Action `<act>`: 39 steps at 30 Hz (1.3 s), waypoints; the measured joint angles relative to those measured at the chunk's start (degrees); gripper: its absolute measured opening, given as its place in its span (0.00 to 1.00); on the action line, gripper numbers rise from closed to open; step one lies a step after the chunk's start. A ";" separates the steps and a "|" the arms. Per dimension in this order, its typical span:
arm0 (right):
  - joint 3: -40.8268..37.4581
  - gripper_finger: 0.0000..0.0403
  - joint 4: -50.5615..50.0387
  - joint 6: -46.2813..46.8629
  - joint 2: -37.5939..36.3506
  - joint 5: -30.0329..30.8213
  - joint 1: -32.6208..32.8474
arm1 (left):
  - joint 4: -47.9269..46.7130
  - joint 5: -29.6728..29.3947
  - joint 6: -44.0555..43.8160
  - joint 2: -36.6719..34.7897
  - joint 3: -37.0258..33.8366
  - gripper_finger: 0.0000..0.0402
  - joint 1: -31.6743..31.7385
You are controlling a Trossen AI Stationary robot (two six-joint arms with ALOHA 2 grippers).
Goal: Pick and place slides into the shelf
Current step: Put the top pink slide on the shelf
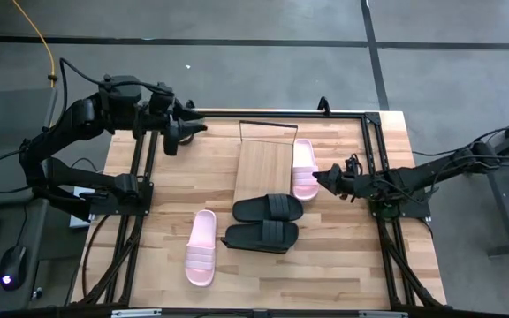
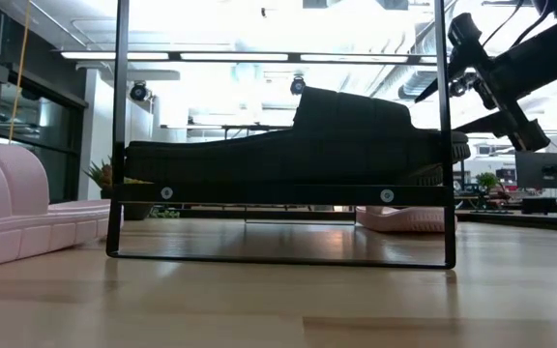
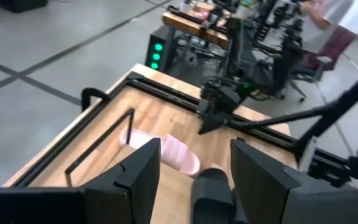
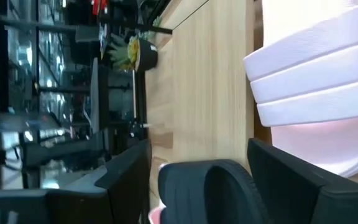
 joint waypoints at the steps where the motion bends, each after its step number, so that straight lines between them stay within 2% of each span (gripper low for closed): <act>1: 0.00 0.63 0.01 0.23 0.00 -0.29 -0.29 | 0.01 0.57 0.10 0.00 0.00 0.45 0.00; 7: 0.00 0.63 1.27 -0.90 0.00 -1.00 -1.07 | 0.04 2.08 -0.43 0.00 0.00 0.45 0.00; 14: 0.00 0.63 4.04 -9.15 -0.02 -6.25 -3.32 | -0.04 9.87 -0.46 0.10 0.00 0.45 -0.04; 21: 0.00 0.63 3.93 -12.19 -0.02 -10.18 -8.23 | -0.58 9.18 -1.26 1.28 0.00 0.45 0.00; 30: 0.00 0.63 3.45 -16.66 -0.02 -25.48 -19.28 | -5.04 9.91 -1.27 5.15 0.00 0.45 -0.02; 35: -0.01 0.63 3.48 -20.25 -0.11 -34.75 -26.73 | -5.43 14.98 -1.70 6.19 -0.02 0.45 0.00; 39: 0.00 0.63 3.45 -23.99 -0.11 -43.02 -33.60 | -4.62 16.51 -1.93 6.11 0.00 0.45 -0.02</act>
